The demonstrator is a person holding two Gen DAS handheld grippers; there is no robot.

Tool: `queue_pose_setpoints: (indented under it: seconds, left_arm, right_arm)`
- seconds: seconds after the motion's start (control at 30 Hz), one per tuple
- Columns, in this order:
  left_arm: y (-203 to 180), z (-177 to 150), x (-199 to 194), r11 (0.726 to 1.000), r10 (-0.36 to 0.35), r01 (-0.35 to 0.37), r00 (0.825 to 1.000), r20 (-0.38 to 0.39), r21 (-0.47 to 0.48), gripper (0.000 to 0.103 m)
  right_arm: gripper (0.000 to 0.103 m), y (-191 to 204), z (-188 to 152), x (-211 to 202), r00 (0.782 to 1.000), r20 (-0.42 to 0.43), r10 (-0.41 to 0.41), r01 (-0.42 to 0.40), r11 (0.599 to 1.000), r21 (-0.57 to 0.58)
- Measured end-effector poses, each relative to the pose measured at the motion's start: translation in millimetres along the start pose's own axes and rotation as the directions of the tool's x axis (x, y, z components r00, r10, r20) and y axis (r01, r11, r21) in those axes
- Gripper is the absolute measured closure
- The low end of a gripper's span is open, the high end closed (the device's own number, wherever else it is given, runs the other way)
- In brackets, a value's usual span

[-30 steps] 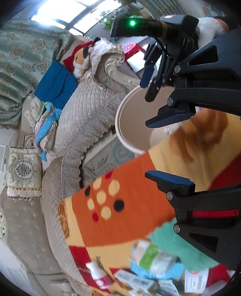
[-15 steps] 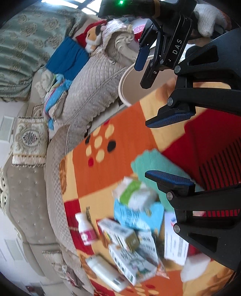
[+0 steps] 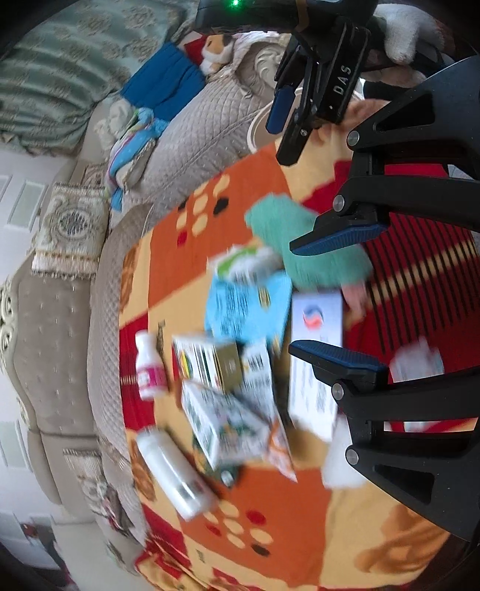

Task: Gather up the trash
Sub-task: 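Move both grippers back over the blanket toward the white foam block, then grasp white foam block with left gripper while right gripper grasps white-green packet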

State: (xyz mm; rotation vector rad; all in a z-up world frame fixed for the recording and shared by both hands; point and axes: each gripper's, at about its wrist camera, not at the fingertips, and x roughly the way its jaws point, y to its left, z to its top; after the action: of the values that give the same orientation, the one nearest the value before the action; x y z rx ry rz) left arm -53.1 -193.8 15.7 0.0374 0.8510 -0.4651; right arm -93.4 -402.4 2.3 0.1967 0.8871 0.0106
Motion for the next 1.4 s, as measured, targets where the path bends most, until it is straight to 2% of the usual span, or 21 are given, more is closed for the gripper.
queue_pose_setpoints:
  seconds: [0.33, 0.63, 1.0, 1.4]
  left_arm:
    - [77, -24, -21, 0.990, 0.107, -0.109, 0.994, -0.033, -0.088, 0.057]
    - [118, -45, -19, 0.969, 0.120, -0.136, 0.989, -0.087, -0.206, 0.057]
    - [118, -40, 4, 0.954, 0.052, -0.080, 0.993, -0.103, -0.289, 0.057]
    - [130, -32, 4, 0.920, -0.001, -0.022, 0.998, -0.058, -0.391, 0.057]
  right_arm:
    - [0.034, 31, 5, 16, 0.998, -0.031, 0.053, -0.054, 0.998, -0.030]
    - [0.033, 47, 25, 28, 0.997, -0.034, 0.069, -0.071, 0.996, -0.051]
    - [0.033, 69, 50, 62, 0.991, -0.095, 0.090, -0.098, 0.992, -0.081]
    - [0.031, 67, 53, 86, 0.986, -0.148, 0.082, -0.094, 0.993, -0.074]
